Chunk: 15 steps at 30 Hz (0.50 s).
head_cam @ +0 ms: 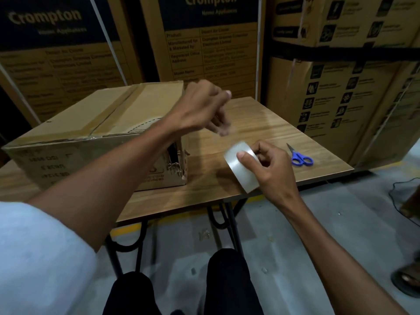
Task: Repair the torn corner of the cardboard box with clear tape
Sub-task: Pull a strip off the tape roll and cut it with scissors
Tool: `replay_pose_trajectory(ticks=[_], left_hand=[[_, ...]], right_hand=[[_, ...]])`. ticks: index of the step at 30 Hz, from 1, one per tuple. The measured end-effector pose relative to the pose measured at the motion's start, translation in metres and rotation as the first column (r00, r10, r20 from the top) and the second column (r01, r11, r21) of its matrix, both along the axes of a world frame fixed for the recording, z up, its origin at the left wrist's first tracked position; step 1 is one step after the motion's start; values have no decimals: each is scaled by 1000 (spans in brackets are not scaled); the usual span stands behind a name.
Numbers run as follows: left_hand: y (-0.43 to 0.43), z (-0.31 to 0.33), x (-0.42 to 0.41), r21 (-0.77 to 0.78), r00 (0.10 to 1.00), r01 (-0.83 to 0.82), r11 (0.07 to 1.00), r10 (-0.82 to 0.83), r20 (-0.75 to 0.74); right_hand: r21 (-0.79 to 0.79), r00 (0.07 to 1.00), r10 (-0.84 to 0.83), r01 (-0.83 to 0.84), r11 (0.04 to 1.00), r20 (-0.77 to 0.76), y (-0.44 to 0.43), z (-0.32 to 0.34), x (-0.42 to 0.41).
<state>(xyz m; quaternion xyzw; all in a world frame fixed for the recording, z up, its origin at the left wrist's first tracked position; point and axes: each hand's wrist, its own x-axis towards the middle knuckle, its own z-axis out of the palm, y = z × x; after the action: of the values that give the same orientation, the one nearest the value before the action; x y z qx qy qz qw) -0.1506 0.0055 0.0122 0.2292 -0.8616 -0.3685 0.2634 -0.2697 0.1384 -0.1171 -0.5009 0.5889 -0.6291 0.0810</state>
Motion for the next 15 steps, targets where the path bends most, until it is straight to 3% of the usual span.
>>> replay_pose_trajectory(ticks=[5, 11, 15], left_hand=[[-14, 12, 5, 221, 1000, 2, 975, -1, -3], [-18, -8, -3, 255, 971, 2, 967, -63, 232], [-8, -19, -11, 362, 871, 46, 931, -215, 442]], right_hand=[[-73, 999, 20, -18, 997, 36, 0, -8, 1], [-107, 993, 116, -114, 988, 11, 2, -14, -8], [-130, 978, 207, -207, 970, -14, 5, -11, -15]])
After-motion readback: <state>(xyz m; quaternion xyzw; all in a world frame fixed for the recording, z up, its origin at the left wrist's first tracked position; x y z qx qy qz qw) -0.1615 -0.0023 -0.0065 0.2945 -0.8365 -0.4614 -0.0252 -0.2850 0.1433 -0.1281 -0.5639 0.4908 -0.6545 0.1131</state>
